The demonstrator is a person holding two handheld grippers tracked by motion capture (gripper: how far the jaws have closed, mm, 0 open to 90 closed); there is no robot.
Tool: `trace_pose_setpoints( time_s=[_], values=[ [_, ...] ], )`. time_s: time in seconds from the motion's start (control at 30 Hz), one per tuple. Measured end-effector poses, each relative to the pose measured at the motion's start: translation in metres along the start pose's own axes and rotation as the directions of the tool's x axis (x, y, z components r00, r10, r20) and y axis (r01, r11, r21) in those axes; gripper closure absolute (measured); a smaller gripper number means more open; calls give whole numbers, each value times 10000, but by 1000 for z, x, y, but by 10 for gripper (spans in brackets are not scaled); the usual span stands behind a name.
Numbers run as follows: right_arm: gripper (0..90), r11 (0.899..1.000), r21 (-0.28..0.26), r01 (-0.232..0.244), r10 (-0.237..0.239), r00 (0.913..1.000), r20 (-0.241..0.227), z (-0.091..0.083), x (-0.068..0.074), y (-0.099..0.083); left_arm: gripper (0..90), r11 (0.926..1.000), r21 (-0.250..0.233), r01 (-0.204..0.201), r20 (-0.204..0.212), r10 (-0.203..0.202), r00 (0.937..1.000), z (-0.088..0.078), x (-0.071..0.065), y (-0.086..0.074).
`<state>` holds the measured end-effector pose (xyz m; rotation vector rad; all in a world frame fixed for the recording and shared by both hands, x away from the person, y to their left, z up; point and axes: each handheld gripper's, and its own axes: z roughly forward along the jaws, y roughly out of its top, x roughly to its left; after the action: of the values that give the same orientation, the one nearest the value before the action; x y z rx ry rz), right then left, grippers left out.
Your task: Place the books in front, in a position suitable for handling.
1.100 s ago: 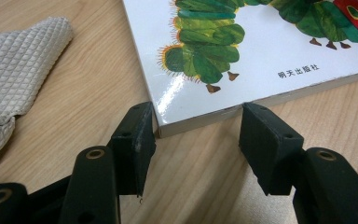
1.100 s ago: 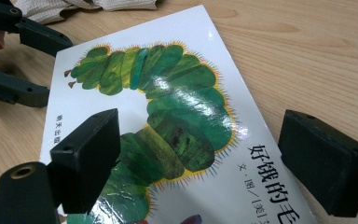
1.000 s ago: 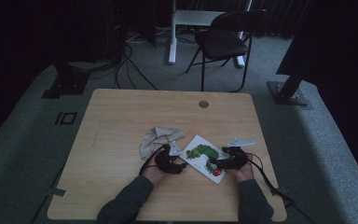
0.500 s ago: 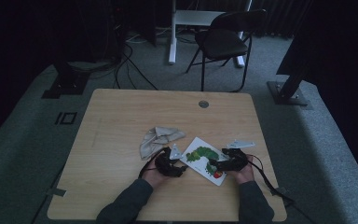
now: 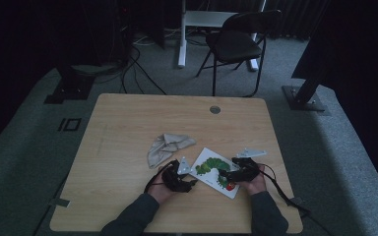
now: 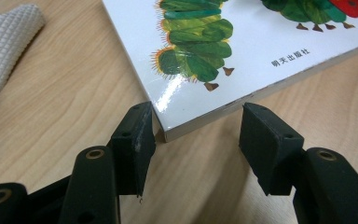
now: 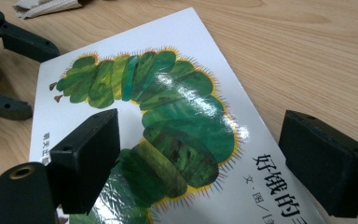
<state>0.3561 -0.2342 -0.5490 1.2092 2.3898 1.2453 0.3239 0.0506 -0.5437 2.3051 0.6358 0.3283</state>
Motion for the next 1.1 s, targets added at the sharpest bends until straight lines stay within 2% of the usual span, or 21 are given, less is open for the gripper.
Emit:
trace_pose_setpoints(
  time_s=[0.17, 0.27, 0.47, 0.6, 0.67, 0.7, 0.77, 0.8, 0.83, 0.87, 1.03, 1.1],
  values=[
    [135, 10000, -63, 45, -46, 10000, -83, 1, 1, 1, 451, 10000, -9, -22, 44, 22, 10000, -5, -6, -5],
    [134, 10000, -36, 83, -83, 9999, 68, 0, 2, 1, 447, 10000, -27, -19, -16, 19, 10000, -6, -9, -7],
    [129, 9995, -172, 264, -250, 9970, 729, -12, 4, 1, 447, 10000, -50, -56, 58, 56, 10000, -8, -16, -8],
    [126, 9992, -63, 402, -391, 9911, 1275, -21, 9, -4, 447, 9998, -50, -171, 162, 172, 9997, -9, -21, -8],
    [126, 9991, -51, 410, -399, 9901, 1347, -23, 10, -6, 448, 9998, -73, -167, 213, 168, 9996, -9, -23, -9],
    [126, 9994, -87, 341, -324, 9876, 1534, -29, 11, -11, 448, 9997, -69, -214, 293, 216, 9993, -9, -25, -9],
    [126, 9995, -110, 303, -282, 9872, 1568, -31, 11, -12, 448, 9997, -72, -252, 338, 254, 9991, -9, -26, -9],
    [123, 9997, -207, 88, -51, 9849, 1732, -36, 9, -17, 447, 9995, -75, -316, 328, 318, 9990, -9, -27, -8],
    [123, 9997, -207, 88, -51, 9849, 1732, -36, 9, -17, 444, 9995, -75, -316, 328, 318, 9990, -9, -27, -8],
    [123, 9994, -298, -158, 210, 9829, 1830, -41, 7, -21, 433, 9995, -108, -280, 275, 283, 9992, -8, -26, -8],
    [126, 9963, -304, -806, 847, 9812, 1731, -48, 1, -32, 387, 9999, -138, -45, -66, 44, 10000, -5, -21, -6],
    [126, 9952, -213, -954, 977, 9816, 1643, -48, 0, -35, 387, 9999, -146, 34, -34, -34, 10000, -4, -18, -6]
  ],
)
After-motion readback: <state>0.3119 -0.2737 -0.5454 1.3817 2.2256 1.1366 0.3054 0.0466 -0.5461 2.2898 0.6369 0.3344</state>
